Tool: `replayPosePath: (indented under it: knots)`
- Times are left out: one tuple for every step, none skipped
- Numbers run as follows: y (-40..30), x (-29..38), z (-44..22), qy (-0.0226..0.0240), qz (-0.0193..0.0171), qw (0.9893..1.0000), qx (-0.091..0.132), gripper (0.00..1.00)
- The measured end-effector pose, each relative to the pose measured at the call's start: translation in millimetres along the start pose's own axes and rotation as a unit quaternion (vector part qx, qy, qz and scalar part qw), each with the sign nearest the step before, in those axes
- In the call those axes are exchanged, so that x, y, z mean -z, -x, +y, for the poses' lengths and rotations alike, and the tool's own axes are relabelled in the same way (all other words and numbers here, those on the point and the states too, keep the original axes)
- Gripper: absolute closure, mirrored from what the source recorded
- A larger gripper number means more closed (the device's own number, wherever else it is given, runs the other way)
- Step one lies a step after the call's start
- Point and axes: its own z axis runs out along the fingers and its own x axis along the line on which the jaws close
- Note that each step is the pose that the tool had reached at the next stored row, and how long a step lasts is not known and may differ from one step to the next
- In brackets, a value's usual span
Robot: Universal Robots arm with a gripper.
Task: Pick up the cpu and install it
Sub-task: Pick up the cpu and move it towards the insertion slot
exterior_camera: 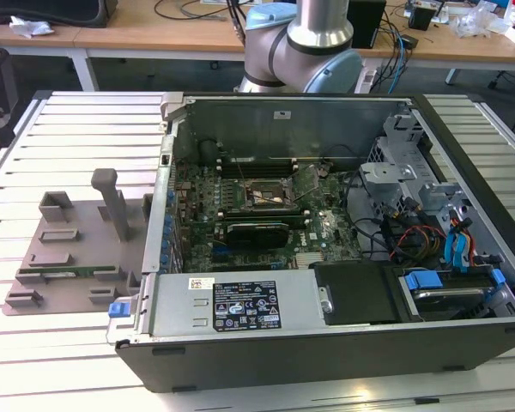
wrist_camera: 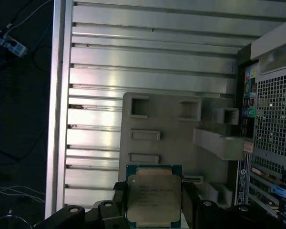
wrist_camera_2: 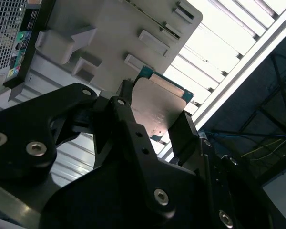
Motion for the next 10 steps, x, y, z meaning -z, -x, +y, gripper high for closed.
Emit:
replayPosePath:
  knots:
    - [0.1,0.3,1.1,0.0000,0.0000,1.0000,0.000,0.45]
    - [0.1,0.4,2.2,0.0000,0.0000,1.0000,0.000,0.45]
    - [0.3,0.7,4.7,0.0000,0.0000,1.0000,0.000,0.45]
    - [0.4,0.9,6.6,0.0000,0.0000,1.0000,0.000,0.45]
    - [0.4,0.9,6.6,0.0000,0.0000,1.0000,0.000,0.45]
    - [0.5,0.9,6.7,0.0000,0.0000,1.0000,0.000,0.45]
    - [0.4,0.9,6.7,0.0000,0.0000,1.0000,0.000,0.45]
    - [0.4,0.9,6.8,0.0000,0.0000,1.0000,0.000,0.45]
    - [0.5,0.9,6.8,0.0000,0.0000,1.0000,0.000,0.45]
    - [0.5,0.8,6.9,0.0000,0.0000,1.0000,0.000,0.45]
